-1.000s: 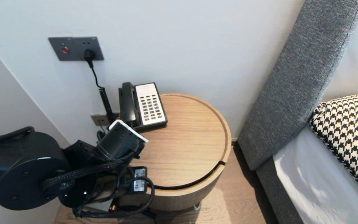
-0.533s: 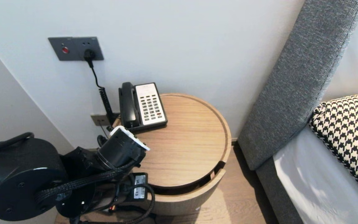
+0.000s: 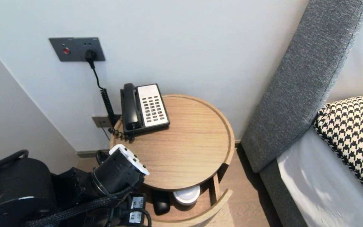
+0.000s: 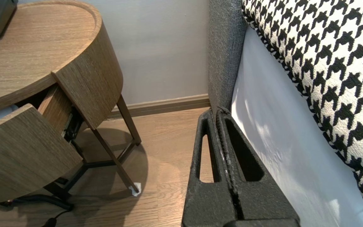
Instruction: Open the nightstand drawer
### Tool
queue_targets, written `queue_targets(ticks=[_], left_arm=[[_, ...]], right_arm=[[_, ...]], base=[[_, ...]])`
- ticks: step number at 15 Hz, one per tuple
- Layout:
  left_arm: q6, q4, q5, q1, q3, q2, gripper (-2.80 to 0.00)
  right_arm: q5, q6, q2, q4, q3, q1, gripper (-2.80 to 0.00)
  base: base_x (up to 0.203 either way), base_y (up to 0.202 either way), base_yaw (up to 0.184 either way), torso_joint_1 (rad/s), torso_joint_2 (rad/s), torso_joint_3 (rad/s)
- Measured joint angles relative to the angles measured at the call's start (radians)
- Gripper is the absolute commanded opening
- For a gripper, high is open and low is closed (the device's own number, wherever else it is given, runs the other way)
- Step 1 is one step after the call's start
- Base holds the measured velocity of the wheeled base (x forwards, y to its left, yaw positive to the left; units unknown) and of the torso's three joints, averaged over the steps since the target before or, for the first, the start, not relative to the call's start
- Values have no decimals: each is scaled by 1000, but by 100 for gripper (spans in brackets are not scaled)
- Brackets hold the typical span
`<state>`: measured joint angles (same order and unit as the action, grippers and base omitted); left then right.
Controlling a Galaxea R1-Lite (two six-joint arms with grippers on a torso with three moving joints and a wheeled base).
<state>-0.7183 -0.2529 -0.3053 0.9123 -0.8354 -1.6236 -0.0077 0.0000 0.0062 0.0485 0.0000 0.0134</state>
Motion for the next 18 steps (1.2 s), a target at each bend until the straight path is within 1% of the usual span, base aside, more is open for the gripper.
queue_targets(ticks=[3, 5, 9, 18], left_arm=[[-4, 23, 1, 34, 58, 8, -280], [-17, 37, 2, 61, 92, 10, -280], [-41, 40, 10, 106, 121, 11, -280], [-69, 25, 13, 214, 172, 34, -280]], right_arm=[[0, 0, 0, 0, 0, 0, -280], [0, 0, 0, 0, 0, 0, -280], [0, 0, 0, 0, 0, 0, -280], [0, 0, 0, 0, 0, 0, -280]], base=[[0, 0, 0, 0, 0, 0], [0, 0, 0, 0, 0, 0], [0, 0, 0, 0, 0, 0], [0, 0, 0, 0, 0, 0]])
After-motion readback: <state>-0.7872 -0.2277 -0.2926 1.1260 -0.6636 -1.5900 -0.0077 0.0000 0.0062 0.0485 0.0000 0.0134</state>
